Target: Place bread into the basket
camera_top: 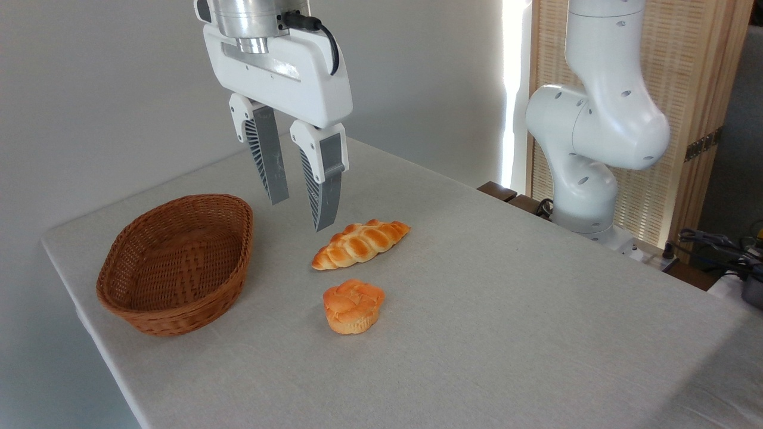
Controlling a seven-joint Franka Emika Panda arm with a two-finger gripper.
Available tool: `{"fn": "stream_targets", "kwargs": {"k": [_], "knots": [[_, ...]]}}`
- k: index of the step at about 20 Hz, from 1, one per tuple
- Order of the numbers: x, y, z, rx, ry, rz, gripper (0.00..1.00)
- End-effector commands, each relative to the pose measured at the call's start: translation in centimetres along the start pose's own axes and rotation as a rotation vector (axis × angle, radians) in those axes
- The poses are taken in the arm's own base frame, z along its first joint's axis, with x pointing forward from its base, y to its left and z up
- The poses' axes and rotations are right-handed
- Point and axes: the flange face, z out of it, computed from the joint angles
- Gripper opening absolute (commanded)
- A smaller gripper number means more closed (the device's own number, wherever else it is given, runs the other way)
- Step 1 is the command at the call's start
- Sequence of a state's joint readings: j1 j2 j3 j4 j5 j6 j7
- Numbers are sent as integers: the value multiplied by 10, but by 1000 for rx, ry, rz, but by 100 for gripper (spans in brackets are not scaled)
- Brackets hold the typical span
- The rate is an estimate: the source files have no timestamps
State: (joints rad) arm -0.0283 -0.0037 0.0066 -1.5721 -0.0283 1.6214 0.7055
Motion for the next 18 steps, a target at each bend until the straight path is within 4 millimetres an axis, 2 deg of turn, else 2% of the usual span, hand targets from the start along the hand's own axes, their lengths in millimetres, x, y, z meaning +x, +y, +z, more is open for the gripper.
{"fn": "stream_targets", "kwargs": {"k": [1, 18], "knots": [[-1, 1, -2, -10, -13, -4, 100], [-1, 4, 5, -19, -23, -2, 100]]}}
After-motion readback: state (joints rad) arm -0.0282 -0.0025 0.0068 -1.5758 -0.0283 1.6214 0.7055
